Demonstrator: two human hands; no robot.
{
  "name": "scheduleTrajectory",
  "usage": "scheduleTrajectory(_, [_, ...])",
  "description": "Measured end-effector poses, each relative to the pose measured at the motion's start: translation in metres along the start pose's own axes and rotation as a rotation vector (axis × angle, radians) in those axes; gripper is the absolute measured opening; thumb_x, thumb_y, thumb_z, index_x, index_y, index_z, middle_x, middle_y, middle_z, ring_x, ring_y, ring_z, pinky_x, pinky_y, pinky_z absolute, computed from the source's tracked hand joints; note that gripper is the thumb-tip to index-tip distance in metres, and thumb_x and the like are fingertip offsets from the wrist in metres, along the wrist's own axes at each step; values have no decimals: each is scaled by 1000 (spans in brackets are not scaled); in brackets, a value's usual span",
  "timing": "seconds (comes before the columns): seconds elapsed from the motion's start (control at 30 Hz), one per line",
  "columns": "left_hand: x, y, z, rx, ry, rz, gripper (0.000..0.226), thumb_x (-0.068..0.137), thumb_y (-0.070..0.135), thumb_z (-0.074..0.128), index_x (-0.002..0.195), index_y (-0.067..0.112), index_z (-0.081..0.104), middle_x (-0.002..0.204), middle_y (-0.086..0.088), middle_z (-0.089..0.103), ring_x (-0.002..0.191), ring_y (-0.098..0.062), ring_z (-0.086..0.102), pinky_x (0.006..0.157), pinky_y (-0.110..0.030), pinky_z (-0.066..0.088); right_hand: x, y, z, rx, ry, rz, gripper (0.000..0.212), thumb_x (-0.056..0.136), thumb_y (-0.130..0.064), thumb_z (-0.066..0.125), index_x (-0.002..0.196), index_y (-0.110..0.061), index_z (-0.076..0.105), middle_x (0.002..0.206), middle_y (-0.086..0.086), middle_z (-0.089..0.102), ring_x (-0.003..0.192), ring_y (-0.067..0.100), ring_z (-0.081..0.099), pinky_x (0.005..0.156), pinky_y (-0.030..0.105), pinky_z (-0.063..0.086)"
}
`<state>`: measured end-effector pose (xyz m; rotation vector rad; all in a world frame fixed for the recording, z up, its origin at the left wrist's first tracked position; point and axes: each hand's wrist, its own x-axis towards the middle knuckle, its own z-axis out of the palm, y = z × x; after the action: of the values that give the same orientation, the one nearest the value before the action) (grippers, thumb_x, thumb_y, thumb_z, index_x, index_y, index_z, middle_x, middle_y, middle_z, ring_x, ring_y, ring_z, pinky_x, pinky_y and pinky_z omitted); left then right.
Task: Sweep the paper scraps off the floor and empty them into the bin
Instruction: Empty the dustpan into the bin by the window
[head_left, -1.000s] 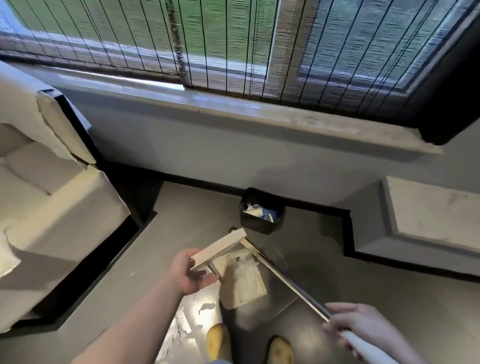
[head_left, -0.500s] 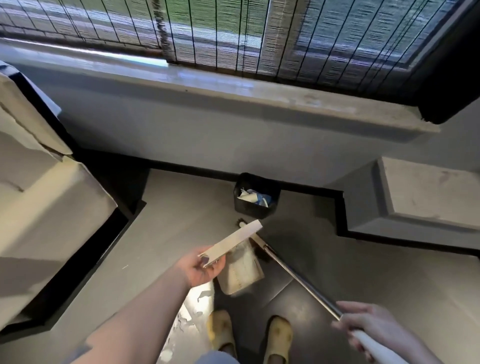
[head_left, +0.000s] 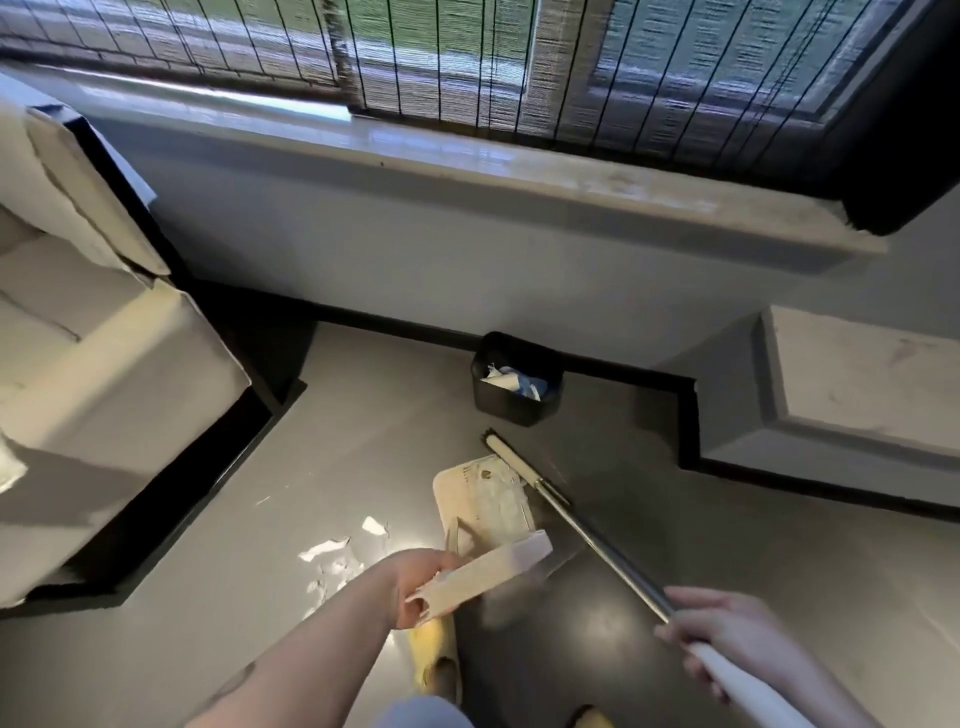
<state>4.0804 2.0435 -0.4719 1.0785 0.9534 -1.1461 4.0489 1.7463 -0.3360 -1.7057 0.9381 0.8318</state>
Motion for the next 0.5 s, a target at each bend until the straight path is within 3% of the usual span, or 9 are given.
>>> scheduleTrajectory(0.1, [3, -32, 20, -73, 27, 82, 10, 84, 9, 69, 85, 3, 61, 58, -8, 60, 47, -15, 57, 45, -21, 47, -6, 14, -19, -31, -39, -23, 43, 75, 15, 66, 112, -6, 62, 45, 16, 57, 26, 17, 45, 30, 16, 34])
scheduleTrajectory(0.2, [-1, -59, 41, -190, 57, 145, 12, 93, 5, 59, 82, 1, 60, 55, -9, 58, 46, -16, 55, 41, -19, 44, -3, 35, -42, -43, -76, -29, 45, 74, 15, 66, 112, -9, 62, 65, 22, 68, 32, 19, 47, 31, 18, 35])
scheduleTrajectory(0.37, [-10, -111, 70, -224, 165, 205, 10, 92, 9, 61, 86, 1, 63, 58, -9, 58, 47, -16, 53, 44, -20, 41, -1, 68, -77, -46, -119, -41, 44, 75, 15, 64, 111, -9, 61, 86, 30, 71, 35, 20, 48, 32, 19, 36])
scheduleTrajectory(0.5, [-23, -146, 93, -150, 280, 253, 12, 83, 13, 70, 86, 2, 67, 81, -14, 59, 71, -23, 55, 55, -26, 42, -9, 86, -94, -49, -134, -80, 42, 74, 16, 64, 110, -7, 62, 82, 29, 70, 33, 20, 48, 32, 19, 36])
